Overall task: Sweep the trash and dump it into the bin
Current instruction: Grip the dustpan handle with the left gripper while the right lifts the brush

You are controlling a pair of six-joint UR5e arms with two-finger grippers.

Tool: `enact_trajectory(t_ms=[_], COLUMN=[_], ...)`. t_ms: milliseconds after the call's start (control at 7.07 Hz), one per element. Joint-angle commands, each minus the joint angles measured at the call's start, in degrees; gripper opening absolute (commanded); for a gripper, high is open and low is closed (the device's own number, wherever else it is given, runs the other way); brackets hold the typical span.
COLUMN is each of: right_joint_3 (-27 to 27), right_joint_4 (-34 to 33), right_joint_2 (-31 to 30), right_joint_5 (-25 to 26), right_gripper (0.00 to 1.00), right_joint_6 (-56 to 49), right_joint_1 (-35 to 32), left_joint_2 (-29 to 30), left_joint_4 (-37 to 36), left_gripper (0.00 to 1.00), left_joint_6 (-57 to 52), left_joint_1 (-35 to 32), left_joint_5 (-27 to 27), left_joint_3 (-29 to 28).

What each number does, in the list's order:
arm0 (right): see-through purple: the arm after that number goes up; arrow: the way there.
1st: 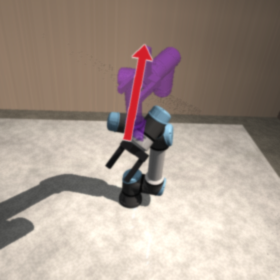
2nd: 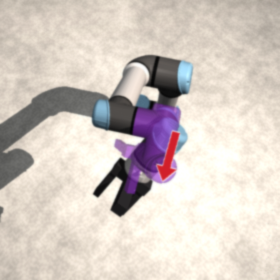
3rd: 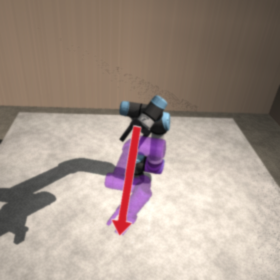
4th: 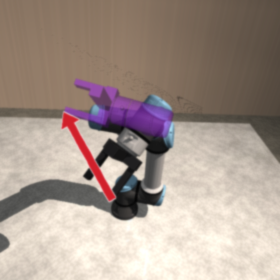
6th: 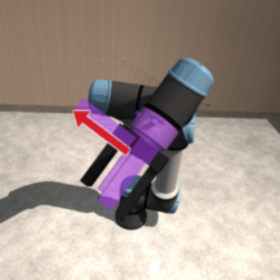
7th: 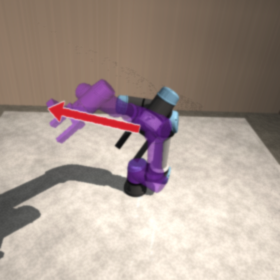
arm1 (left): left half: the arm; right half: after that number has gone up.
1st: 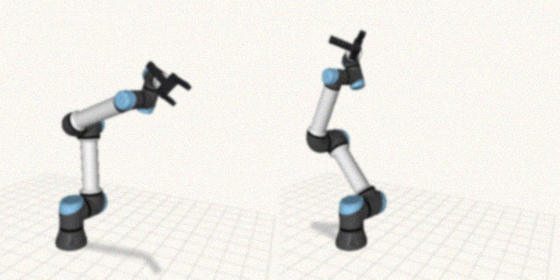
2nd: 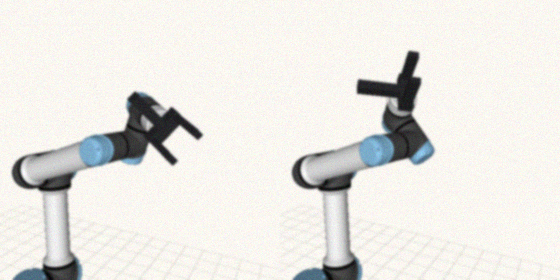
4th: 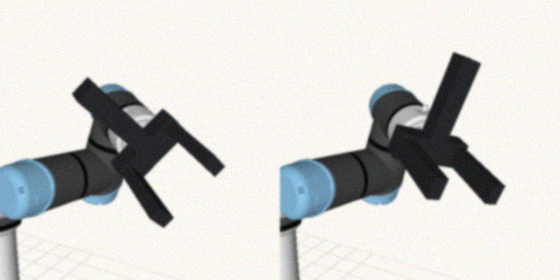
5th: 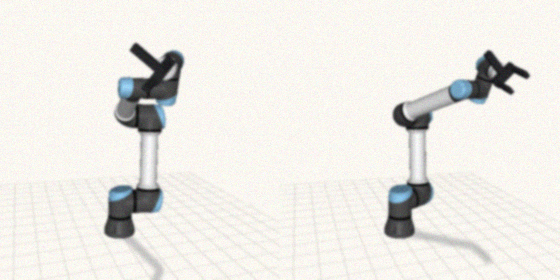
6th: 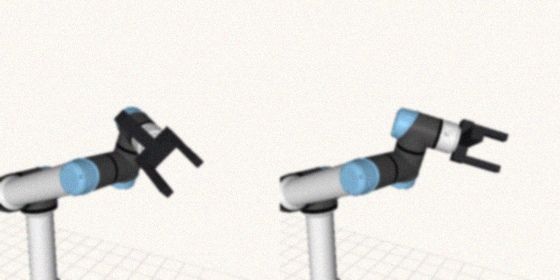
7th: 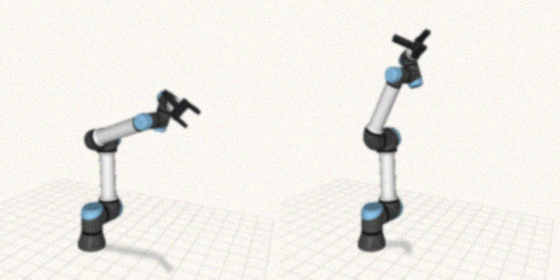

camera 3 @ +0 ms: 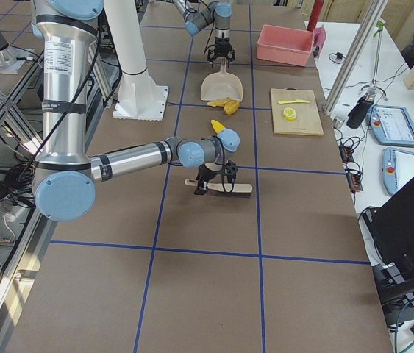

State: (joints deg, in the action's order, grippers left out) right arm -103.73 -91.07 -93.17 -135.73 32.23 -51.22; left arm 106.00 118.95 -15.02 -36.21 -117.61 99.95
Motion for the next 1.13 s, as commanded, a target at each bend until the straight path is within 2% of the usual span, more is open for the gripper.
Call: enact_trajectory(t_ms=[0,283,566,707,849,990], right_joint_3=[-0.24,-1.03,-5.49,-5.77,-5.95,-5.61], right_joint_4=[0.11,-0.07,-4.87,-8.04,-14.25,-17.18], right_joint_2=[0.36,0.45,1.93,5.51,11.03,14.56], right_joint_5=[-0.50,-1.03,-0.77,-0.16,2.11,3.00], right_gripper=[0.00,0.00,0.00,0.00,0.00,0.00], right_joint_6=[-0.23,-2.07,-2.87,-2.79,-2.70,-2.26], right_joint_1=[-0.02,-4.38,-5.82,-5.65,-3.47,-0.49], left_joint_2=[-1.85,-1.94,-2.64,-3.17,-4.04,-4.05], left_joint_4=[8.14,8.32,8.41,8.32,8.84,9.98], left_gripper=[0.97,0.96,0.96,0.96,0.96,0.97], left_joint_6=[0.68,0.78,0.69,0.60,0.51,0.86], left_joint_1=[-0.44,-1.23,-1.76,-1.76,-1.76,-1.67], left_joint_5=[0.37,0.19,0.28,0.37,0.37,0.37], left_joint_3=[-1.95,-1.77,-0.90,-0.29,-0.54,-0.72])
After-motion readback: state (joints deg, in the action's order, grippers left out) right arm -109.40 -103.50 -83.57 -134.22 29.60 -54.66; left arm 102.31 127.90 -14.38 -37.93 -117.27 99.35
